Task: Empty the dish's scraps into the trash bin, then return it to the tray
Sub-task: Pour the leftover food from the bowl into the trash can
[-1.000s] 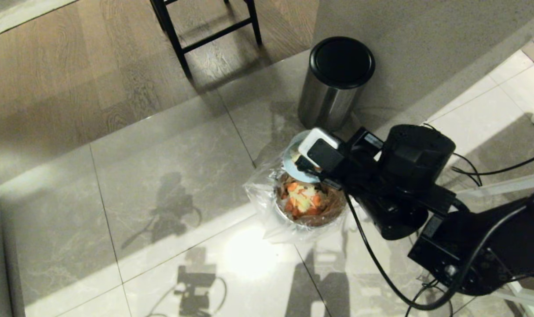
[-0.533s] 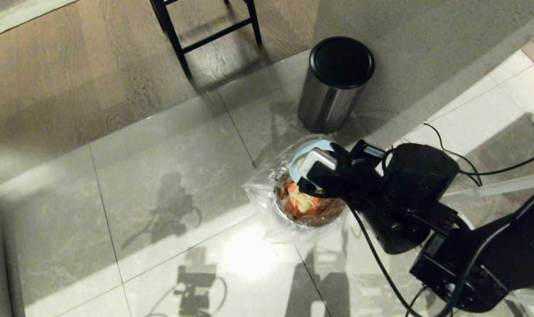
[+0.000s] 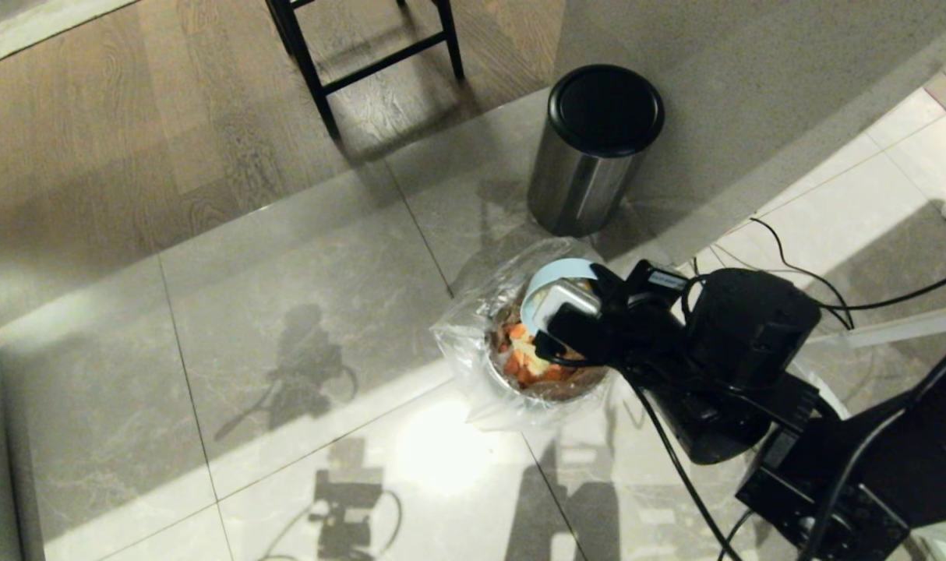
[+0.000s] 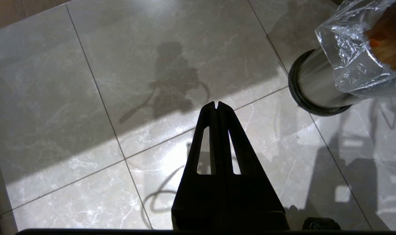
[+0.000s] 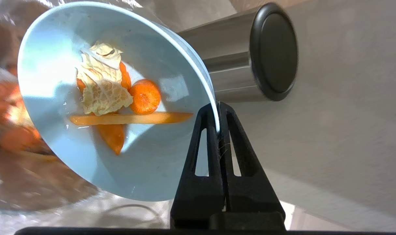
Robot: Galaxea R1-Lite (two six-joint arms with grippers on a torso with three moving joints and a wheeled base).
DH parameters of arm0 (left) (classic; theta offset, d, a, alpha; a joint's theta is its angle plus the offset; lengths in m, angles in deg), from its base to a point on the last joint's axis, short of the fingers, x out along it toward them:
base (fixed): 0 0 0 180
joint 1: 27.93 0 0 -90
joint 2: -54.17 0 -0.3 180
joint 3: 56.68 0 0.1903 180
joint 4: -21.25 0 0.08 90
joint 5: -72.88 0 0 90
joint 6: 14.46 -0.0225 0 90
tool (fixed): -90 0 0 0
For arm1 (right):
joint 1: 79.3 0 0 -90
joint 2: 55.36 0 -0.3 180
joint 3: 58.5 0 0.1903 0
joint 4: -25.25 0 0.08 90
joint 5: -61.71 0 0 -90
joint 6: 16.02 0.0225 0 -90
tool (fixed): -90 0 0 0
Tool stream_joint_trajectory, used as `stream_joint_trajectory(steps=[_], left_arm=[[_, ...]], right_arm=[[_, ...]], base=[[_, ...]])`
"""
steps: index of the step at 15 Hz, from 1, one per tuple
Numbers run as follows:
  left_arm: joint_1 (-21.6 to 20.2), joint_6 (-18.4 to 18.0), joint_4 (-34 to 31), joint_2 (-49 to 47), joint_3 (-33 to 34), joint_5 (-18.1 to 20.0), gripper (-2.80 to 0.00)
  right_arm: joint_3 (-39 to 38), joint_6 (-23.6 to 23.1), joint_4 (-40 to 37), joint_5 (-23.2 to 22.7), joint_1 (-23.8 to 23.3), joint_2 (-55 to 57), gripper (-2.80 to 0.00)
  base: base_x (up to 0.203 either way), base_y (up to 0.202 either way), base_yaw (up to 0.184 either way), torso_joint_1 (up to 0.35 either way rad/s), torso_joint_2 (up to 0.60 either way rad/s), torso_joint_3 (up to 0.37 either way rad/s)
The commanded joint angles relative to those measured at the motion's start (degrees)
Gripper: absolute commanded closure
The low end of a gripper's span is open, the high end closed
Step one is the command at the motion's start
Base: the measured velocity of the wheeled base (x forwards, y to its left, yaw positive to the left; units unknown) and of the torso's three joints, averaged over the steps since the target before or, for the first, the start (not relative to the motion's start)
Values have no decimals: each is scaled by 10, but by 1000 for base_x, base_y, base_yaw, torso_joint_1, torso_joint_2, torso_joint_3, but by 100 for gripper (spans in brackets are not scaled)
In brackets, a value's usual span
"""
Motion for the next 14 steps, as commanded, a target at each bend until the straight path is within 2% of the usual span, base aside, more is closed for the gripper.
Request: stream_joint_trajectory(steps=[1, 10, 12, 14], left_arm=[[0, 0, 0, -1, 0, 0, 0], [0, 0, 0, -1, 0, 0, 0], [0, 0, 0, -1, 0, 0, 0], [0, 1, 0, -1, 0, 0, 0]], right_arm=[[-2, -29, 5, 2, 0, -5, 0], [3, -268, 55, 1, 0, -20, 0], [16, -282, 60, 0, 0, -13, 0], [32, -336, 69, -21, -1, -10, 0]], base=[[0, 0, 0, 0, 0, 0], [0, 0, 0, 0, 0, 0], [0, 0, 0, 0, 0, 0], [0, 0, 0, 0, 0, 0]])
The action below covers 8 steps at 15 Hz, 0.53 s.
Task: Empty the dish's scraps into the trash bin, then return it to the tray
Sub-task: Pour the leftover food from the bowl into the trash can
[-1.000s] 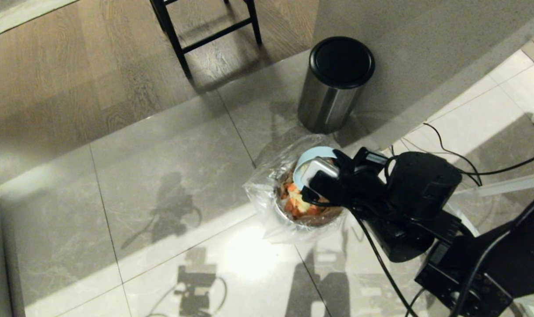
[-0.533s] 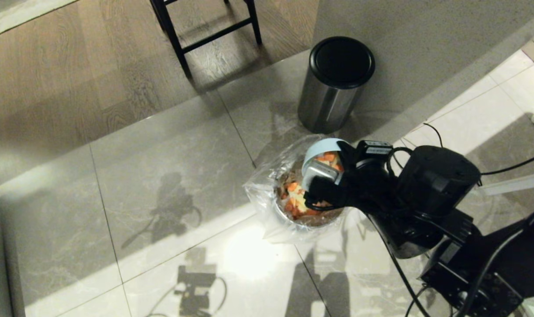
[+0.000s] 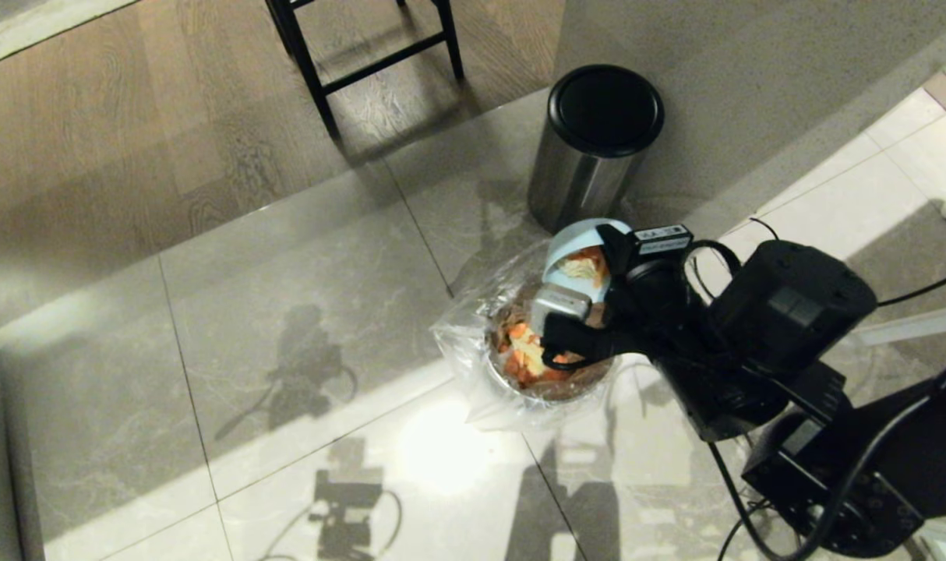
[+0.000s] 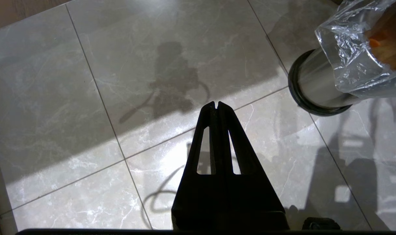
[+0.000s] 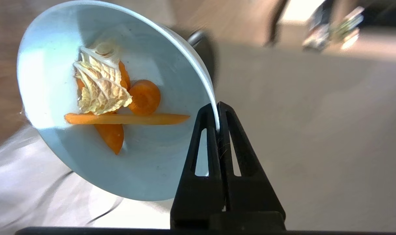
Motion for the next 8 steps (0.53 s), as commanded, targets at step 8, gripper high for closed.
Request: stream_joint_trajectory(steps=[8], left_arm=[[0, 0, 0, -1, 0, 0, 0]], right_arm=[[33, -110, 56, -110, 0, 36, 0]], base=[[0, 0, 0, 0, 0, 0]])
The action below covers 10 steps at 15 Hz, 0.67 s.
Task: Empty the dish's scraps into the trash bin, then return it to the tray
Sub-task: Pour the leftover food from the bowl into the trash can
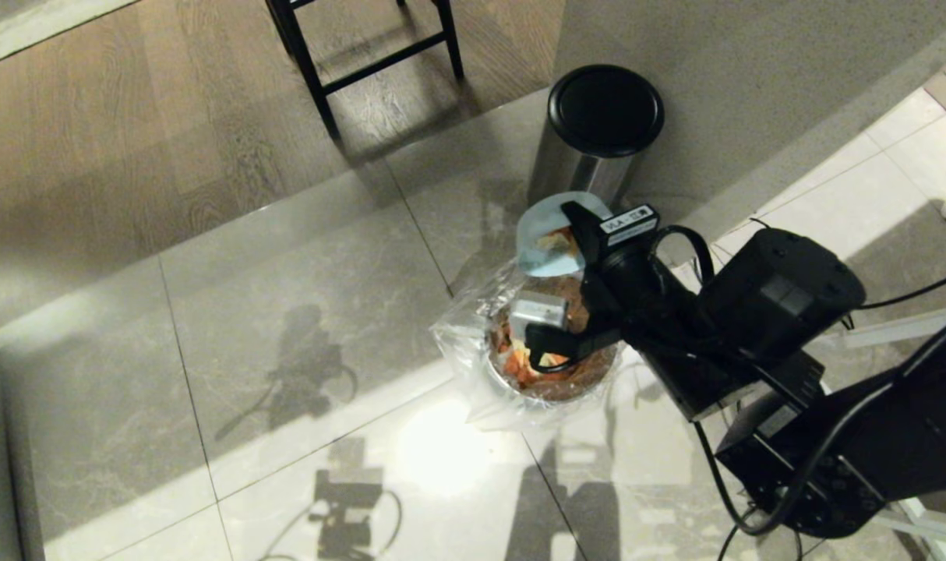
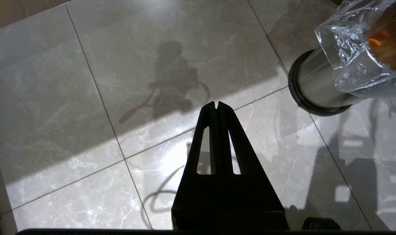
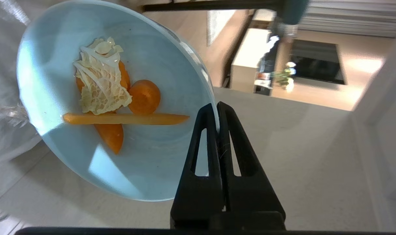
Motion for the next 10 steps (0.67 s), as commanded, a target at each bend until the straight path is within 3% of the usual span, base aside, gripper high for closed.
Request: stream_joint_trajectory(steps=[1, 3, 10], left_arm=[[1, 0, 0, -1, 0, 0, 0], [0, 0, 0, -1, 0, 0, 0], [0, 0, 0, -1, 0, 0, 0]], right_arm=[[-7, -9, 23, -4, 0, 14, 0], [-18, -11, 35, -23, 2, 16, 0], [-53, -51, 55, -184, 10, 26, 0]], base=[[0, 0, 0, 0, 0, 0], [0, 0, 0, 0, 0, 0], [0, 0, 0, 0, 0, 0]])
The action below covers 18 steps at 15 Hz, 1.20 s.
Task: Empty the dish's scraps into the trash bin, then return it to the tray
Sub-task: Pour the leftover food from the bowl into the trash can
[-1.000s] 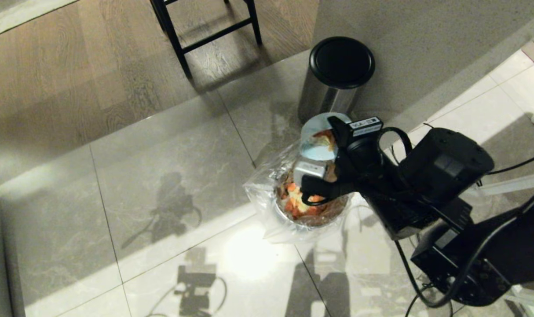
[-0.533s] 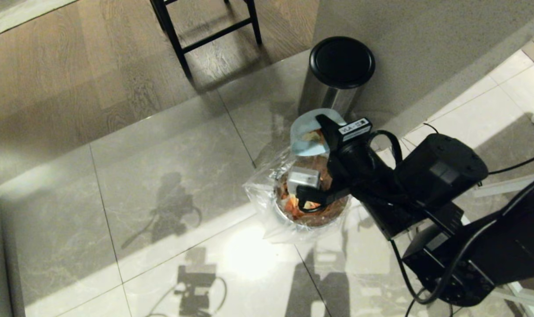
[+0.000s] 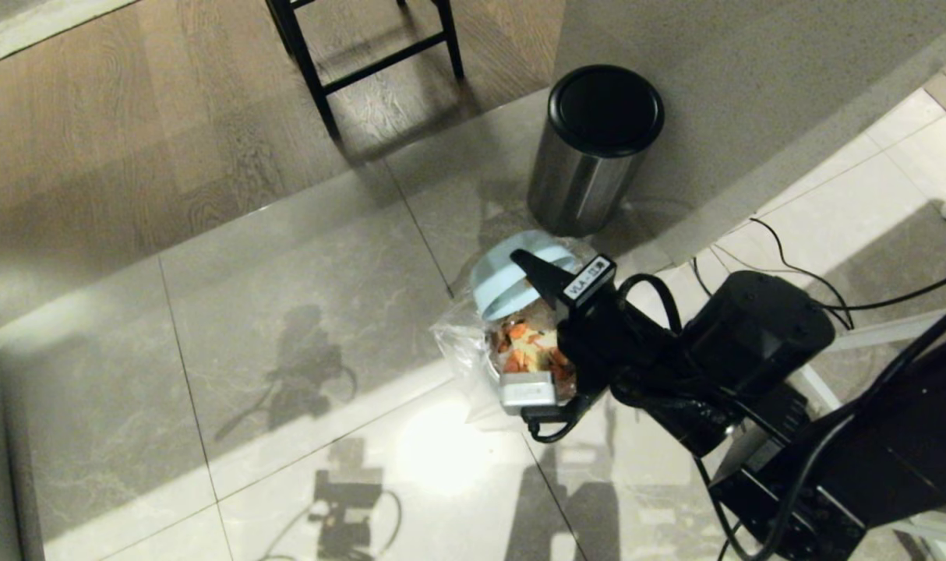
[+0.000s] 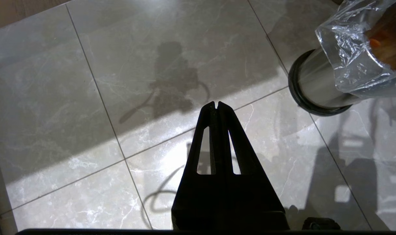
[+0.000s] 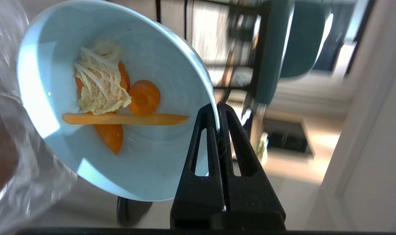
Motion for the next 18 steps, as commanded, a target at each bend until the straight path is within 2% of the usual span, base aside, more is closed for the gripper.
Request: stream_joint_trajectory(steps=[1, 9, 11, 13, 18], left_arm=[[0, 0, 0, -1, 0, 0, 0], [0, 0, 0, -1, 0, 0, 0], [0, 0, 0, -1, 0, 0, 0], [0, 0, 0, -1, 0, 0, 0], [0, 0, 0, -1, 0, 0, 0]], right_arm=[[-5, -10, 28, -16, 2, 1, 0], [-74, -51, 28, -67, -1, -49, 0], [-93, -53, 28, -70, -19, -60, 0], [-98, -59, 28, -71, -39, -60, 0], [-83, -73, 28, -72, -41, -48, 0]], base=[[0, 0, 0, 0, 0, 0], [0, 0, 0, 0, 0, 0], [0, 0, 0, 0, 0, 0], [0, 0, 0, 0, 0, 0], [0, 0, 0, 0, 0, 0]])
